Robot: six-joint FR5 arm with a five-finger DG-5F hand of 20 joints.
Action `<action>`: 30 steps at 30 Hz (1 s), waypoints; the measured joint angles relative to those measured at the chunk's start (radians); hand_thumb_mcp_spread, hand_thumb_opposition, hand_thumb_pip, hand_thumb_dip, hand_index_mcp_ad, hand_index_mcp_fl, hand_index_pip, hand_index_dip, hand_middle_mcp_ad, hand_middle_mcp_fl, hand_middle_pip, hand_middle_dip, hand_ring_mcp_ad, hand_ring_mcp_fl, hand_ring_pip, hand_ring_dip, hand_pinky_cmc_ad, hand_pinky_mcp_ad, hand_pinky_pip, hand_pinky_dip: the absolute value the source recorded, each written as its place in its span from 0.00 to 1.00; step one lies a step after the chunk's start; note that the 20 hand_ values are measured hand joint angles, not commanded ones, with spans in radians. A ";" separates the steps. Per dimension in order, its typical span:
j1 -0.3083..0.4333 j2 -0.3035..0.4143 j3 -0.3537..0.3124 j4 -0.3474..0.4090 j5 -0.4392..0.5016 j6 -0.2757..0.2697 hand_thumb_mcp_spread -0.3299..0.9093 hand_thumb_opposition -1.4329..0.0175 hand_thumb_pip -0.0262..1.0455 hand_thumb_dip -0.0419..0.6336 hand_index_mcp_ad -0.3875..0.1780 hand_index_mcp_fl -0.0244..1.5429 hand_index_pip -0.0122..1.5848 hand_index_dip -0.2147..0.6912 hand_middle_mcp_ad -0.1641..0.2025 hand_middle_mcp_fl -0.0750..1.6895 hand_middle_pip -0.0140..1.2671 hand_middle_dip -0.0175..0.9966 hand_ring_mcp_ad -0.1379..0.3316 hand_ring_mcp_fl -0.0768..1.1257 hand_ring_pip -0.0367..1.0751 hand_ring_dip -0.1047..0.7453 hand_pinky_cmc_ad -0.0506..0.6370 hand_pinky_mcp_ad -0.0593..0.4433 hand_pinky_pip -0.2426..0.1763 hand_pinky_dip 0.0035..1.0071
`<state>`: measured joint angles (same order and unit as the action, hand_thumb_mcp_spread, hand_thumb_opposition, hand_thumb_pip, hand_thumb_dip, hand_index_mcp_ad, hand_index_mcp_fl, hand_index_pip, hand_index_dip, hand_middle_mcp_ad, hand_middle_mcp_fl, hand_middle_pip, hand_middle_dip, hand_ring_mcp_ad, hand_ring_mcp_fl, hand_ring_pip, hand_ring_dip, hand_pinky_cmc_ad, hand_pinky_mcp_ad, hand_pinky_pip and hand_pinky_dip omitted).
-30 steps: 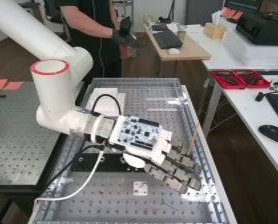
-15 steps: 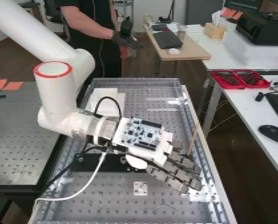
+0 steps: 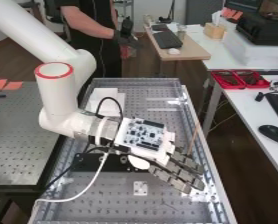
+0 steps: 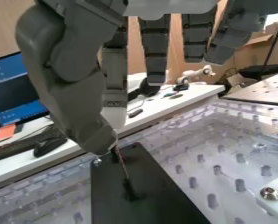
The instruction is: Grab the drill bit and place it in the clear container
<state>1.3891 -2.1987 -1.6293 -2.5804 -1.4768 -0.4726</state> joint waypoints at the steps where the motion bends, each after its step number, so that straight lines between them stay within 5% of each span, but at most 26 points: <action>1: 0.000 0.000 0.002 -0.001 -0.001 0.000 0.64 0.34 0.60 0.58 0.53 0.18 0.90 0.60 0.80 0.16 0.12 0.22 0.79 0.07 0.11 0.14 0.44 0.51 0.36 0.17; 30: 0.001 -0.003 0.008 -0.019 -0.003 -0.021 0.64 0.34 0.61 0.57 0.53 0.19 0.88 0.57 0.80 0.16 0.11 0.22 0.80 0.07 0.11 0.14 0.44 0.51 0.36 0.17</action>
<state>1.3898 -2.2016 -1.6212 -2.5992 -1.4800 -0.4940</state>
